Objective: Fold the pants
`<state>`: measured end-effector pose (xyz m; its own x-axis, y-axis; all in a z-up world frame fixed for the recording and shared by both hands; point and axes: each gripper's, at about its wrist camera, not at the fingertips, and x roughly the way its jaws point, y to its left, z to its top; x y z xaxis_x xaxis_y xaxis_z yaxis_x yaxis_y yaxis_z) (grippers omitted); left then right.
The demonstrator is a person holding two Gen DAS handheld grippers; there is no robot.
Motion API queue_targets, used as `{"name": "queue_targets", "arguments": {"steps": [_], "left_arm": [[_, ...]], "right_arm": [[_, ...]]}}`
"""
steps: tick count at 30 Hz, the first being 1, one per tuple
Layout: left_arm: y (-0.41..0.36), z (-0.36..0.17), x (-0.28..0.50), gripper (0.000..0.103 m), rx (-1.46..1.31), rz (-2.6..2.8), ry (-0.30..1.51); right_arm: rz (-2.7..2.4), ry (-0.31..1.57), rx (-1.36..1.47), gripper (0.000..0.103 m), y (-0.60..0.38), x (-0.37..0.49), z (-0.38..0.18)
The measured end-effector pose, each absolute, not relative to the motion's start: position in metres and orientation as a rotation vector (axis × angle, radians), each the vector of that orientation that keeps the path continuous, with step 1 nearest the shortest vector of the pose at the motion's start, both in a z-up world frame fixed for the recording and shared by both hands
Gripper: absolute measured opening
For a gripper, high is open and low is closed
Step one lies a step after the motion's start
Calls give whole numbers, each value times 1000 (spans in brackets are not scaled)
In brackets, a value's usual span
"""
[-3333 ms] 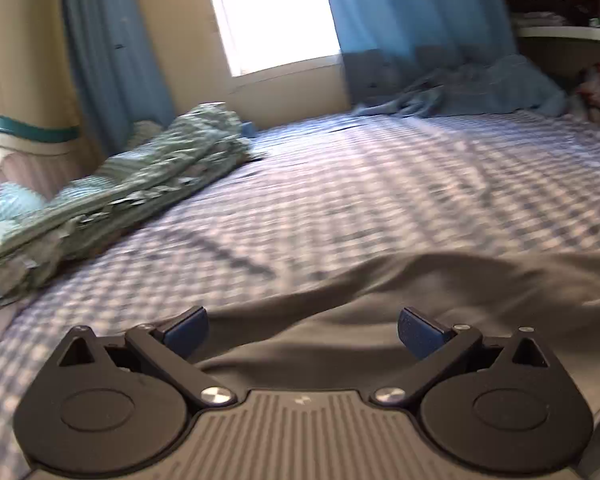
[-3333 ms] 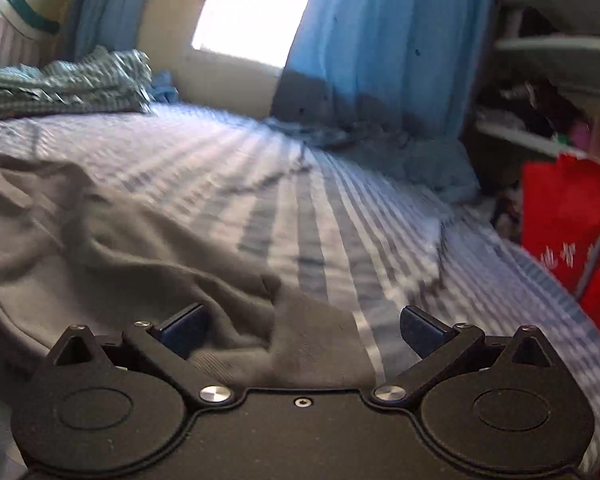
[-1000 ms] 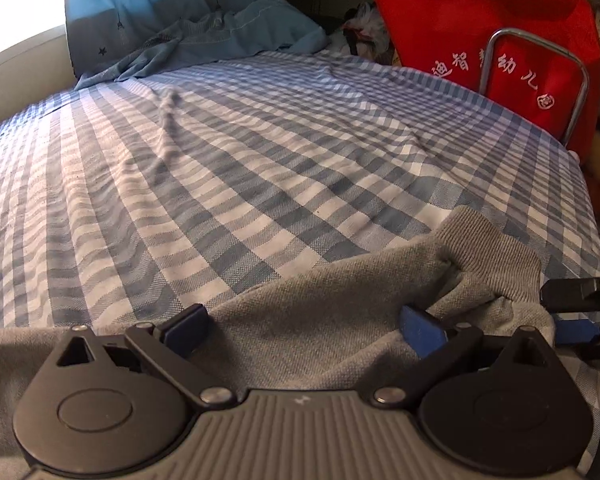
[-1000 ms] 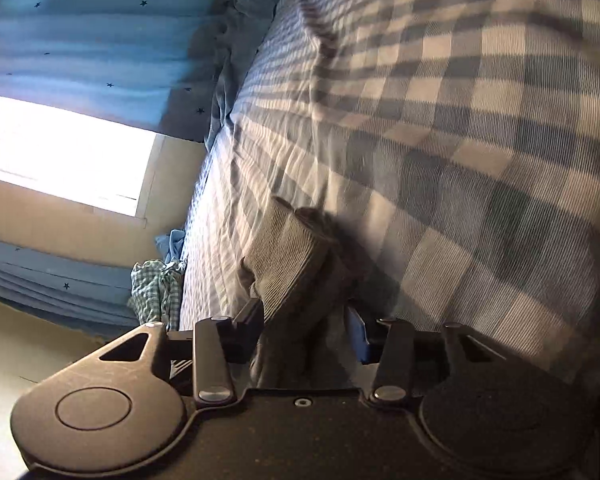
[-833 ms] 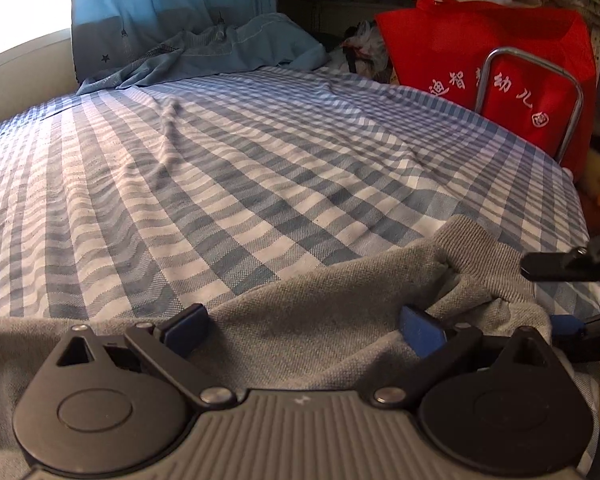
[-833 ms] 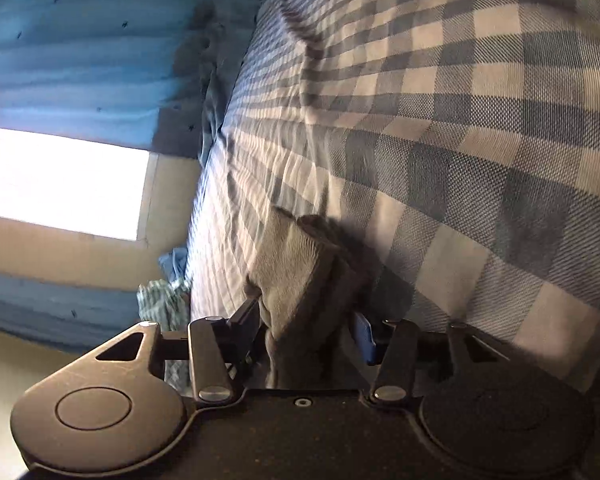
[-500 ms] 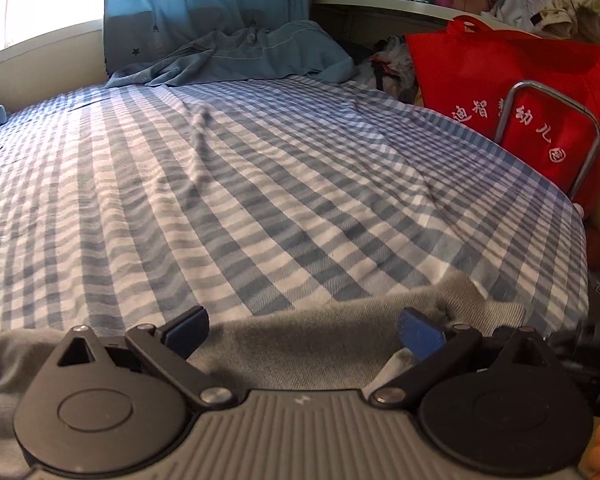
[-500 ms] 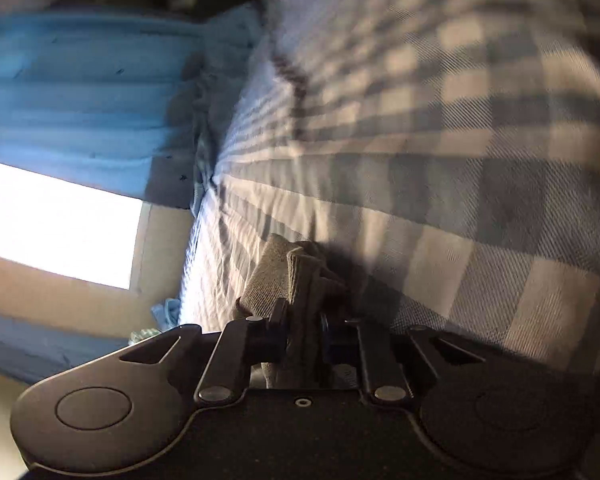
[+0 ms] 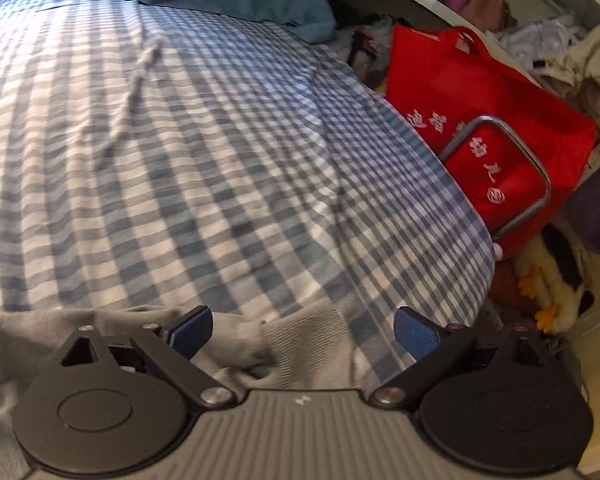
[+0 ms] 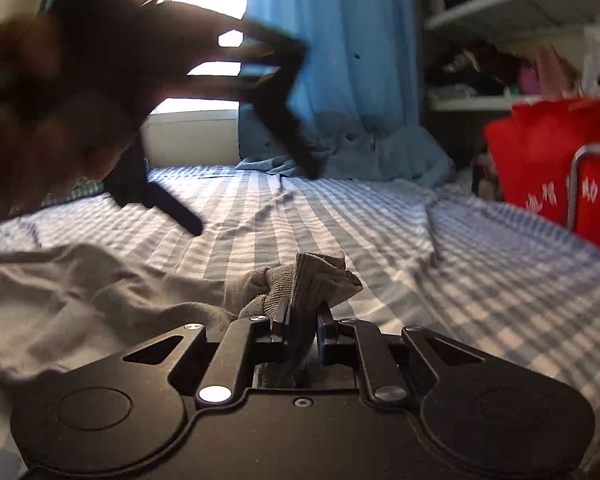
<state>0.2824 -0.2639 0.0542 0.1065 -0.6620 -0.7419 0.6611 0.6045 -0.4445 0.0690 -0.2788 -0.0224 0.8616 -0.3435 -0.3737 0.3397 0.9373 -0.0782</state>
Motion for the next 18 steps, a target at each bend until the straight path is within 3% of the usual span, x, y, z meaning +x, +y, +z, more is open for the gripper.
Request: {"name": "queue_targets", "arguments": {"steps": [10, 13, 15, 16, 18], "left_arm": [[-312, 52, 256, 84, 279, -896, 1185], [-308, 51, 255, 66, 299, -855, 1182], [-303, 51, 257, 41, 286, -837, 1190], [-298, 51, 260, 39, 254, -842, 1198], [-287, 52, 263, 25, 202, -850, 1201]], "right_arm": [[-327, 369, -236, 13, -245, 65, -21], [-304, 359, -283, 13, -237, 65, -21], [-296, 358, -291, 13, -234, 64, -21], [-294, 358, -294, 13, -234, 64, -20], [-286, 358, -295, 13, -232, 63, -19]]}}
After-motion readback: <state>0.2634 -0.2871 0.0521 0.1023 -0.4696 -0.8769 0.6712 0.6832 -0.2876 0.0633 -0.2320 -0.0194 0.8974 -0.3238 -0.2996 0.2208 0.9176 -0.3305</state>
